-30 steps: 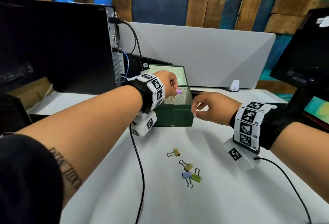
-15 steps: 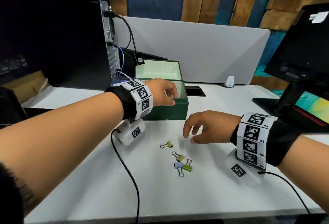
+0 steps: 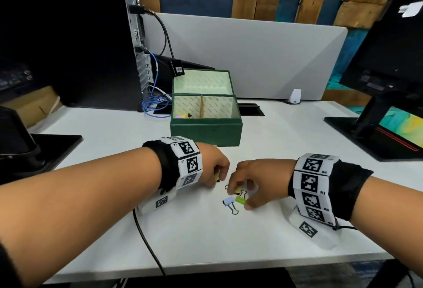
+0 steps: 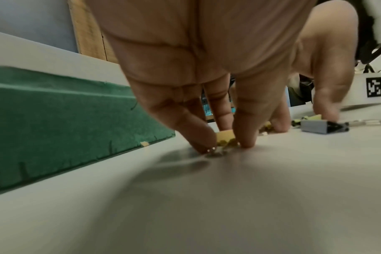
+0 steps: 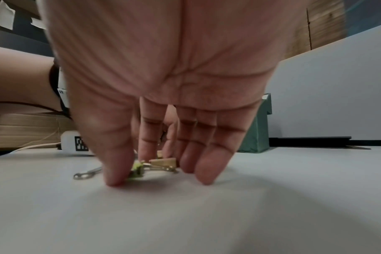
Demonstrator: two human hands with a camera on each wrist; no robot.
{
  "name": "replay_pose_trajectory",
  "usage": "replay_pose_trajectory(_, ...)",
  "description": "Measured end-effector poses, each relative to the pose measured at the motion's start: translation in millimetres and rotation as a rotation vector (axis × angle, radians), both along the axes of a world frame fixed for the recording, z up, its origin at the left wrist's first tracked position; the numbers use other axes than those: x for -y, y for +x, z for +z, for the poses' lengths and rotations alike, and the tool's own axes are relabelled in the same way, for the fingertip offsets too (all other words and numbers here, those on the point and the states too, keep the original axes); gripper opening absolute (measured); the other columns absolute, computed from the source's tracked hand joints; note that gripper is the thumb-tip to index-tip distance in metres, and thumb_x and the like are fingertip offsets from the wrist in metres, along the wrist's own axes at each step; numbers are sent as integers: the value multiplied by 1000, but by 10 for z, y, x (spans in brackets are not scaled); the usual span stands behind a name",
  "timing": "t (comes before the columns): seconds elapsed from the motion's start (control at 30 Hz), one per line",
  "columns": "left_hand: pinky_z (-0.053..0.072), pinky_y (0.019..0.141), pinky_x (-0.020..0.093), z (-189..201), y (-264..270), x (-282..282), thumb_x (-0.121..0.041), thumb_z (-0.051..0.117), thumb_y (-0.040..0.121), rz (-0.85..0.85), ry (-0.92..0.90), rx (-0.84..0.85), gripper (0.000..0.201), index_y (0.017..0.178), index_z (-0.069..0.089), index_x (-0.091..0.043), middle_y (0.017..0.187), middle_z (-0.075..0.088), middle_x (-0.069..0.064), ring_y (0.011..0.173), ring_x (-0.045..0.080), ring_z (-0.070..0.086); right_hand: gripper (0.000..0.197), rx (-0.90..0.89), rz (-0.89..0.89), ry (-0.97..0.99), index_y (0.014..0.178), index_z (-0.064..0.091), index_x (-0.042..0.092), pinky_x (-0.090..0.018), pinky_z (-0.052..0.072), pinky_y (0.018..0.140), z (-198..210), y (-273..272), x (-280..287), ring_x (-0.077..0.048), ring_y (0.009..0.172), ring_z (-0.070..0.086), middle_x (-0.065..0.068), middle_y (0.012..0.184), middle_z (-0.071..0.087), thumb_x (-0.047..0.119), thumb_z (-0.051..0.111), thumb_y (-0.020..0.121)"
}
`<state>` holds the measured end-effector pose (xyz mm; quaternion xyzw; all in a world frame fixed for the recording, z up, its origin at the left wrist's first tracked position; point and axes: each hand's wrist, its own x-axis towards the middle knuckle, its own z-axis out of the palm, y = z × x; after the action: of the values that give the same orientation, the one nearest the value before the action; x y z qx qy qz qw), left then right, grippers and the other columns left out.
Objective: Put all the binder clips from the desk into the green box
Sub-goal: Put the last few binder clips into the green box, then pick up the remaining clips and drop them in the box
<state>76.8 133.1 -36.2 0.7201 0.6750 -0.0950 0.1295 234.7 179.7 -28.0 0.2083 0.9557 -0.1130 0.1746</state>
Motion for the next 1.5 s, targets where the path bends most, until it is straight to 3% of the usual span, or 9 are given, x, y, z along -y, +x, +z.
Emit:
replay_pose_trajectory(0.23, 51, 81, 31, 27, 6, 136, -18, 67, 76, -13, 47, 104, 16, 90, 64, -25, 94, 60, -6, 80, 13, 54, 26, -68, -44, 34, 100, 60, 29, -30, 49, 87, -84, 25, -83, -14, 96, 57, 4, 111, 53, 23, 68, 75)
replay_pose_trajectory(0.43, 50, 82, 28, 120, 193, 302, -18, 64, 77, -134, -5, 197, 34, 108, 66, -33, 86, 51, -11, 75, 9, 52, 29, -85, -168, 108, 64, 42, 37, -28, 47, 75, -115, 34, -167, -14, 82, 52, 11, 84, 44, 29, 69, 71)
replay_pose_trajectory(0.63, 50, 87, 32, 40, 236, 305, -18, 59, 80, -173, -42, 66, 37, 115, 62, -30, 95, 52, -8, 83, 12, 51, 26, -117, -238, 120, 64, 46, 34, -29, 48, 75, -90, 116, -213, -15, 82, 54, 10, 88, 46, 27, 70, 69)
replay_pose_trajectory(0.87, 42, 69, 24, 13, 238, 229, -16, 62, 81, -176, -53, 69, 28, 109, 63, -21, 96, 51, -8, 82, 12, 49, 19, -131, -258, 164, 78, 54, 27, -22, 40, 63, -110, 102, -234, -14, 81, 50, 13, 79, 39, 26, 71, 69)
replay_pose_trajectory(1.03, 42, 58, 19, -7, 176, 215, -15, 64, 78, -117, -22, 138, 13, 87, 61, -24, 64, 51, -14, 58, 4, 52, 18, -139, -282, 137, 77, 55, 26, -25, 45, 67, -112, 117, -234, -15, 81, 52, 12, 78, 43, 23, 71, 69)
replay_pose_trajectory(1.13, 36, 51, 13, 112, 112, 186, -15, 65, 78, -78, 77, 156, 14, 77, 56, -26, 57, 49, -17, 50, -5, 47, 18, -143, -290, 125, 78, 56, 25, -25, 46, 68, -106, 117, -242, -15, 82, 54, 12, 80, 48, 23, 72, 69)
replay_pose_trajectory(1.23, 36, 55, 10, 404, -9, 33, -17, 67, 80, -27, 272, 210, 14, 79, 56, -25, 65, 51, -17, 58, -7, 47, 17, -149, -294, 98, 75, 55, 27, -22, 44, 63, -110, 119, -258, -14, 81, 54, 9, 88, 54, 23, 71, 70)
replay_pose_trajectory(1.37, 39, 58, 11, 834, -218, -291, -18, 69, 80, 150, 562, 305, 12, 84, 59, -23, 75, 58, -13, 65, 3, 53, 15, -157, -311, 77, 78, 59, 26, -26, 48, 69, -104, 137, -250, -13, 81, 55, 9, 90, 55, 22, 70, 70)
replay_pose_trajectory(1.5, 48, 71, 23, 945, -345, -629, -15, 70, 80, 268, 638, 393, 15, 88, 58, -19, 93, 63, -2, 80, 16, 60, 13, -156, -302, 68, 76, 59, 26, -28, 50, 71, -93, 141, -252, -14, 81, 56, 7, 93, 58, 22, 69, 70)
